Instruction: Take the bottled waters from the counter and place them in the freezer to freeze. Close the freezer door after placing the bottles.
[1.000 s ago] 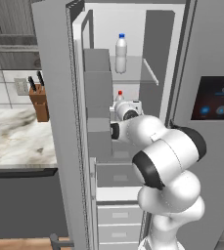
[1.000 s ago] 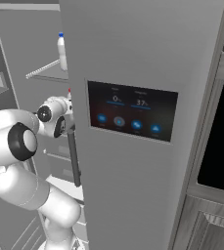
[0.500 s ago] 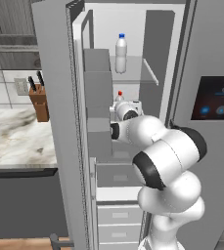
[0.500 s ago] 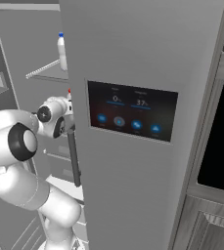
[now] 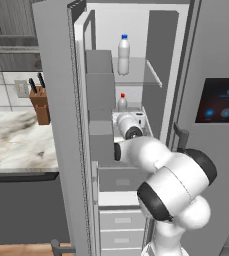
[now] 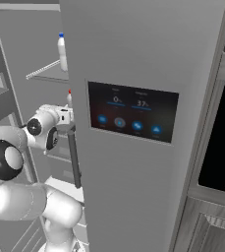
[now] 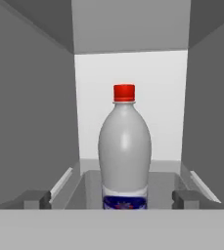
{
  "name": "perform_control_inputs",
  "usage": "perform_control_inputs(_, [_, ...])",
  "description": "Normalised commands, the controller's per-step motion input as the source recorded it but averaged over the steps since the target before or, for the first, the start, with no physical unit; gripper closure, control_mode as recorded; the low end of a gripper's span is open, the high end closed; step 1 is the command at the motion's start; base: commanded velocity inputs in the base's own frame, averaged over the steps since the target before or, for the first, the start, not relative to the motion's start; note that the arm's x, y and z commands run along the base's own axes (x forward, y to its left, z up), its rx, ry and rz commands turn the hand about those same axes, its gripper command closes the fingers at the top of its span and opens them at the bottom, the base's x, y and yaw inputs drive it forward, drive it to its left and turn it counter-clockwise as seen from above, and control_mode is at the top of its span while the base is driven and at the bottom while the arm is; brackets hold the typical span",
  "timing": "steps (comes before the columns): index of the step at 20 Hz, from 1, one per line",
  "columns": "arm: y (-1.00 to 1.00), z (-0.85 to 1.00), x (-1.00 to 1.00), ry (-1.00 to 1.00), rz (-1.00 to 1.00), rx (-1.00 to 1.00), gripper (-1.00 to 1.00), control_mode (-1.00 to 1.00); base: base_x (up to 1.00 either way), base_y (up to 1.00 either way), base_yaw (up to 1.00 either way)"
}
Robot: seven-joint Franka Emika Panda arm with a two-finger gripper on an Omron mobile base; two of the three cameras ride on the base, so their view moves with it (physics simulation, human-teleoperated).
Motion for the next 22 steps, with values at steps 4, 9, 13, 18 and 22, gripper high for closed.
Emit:
perform_control_inputs(4, [0.10, 0.01, -0.96, -0.12, -0.02, 0.00, -1.00, -1.00, 0.00, 0.00, 0.00])
perform_control_inputs(9, [0.00, 0.54, -1.00, -0.16, -0.12, 0.01, -1.00, -1.00, 0.00, 0.00, 0.00])
perform_control_inputs(13, [0.00, 1.00, -1.00, -0.01, -0.20, 0.07, -1.00, -1.00, 0.00, 0.00, 0.00])
perform_control_inputs(18, [0.00, 1.00, -1.00, 0.01, -0.19, 0.10, -1.00, -1.00, 0.00, 0.00, 0.00])
perform_control_inputs(22, [0.00, 1.00, -0.96, 0.14, -0.16, 0.22, -1.00, -1.00, 0.00, 0.00, 0.00])
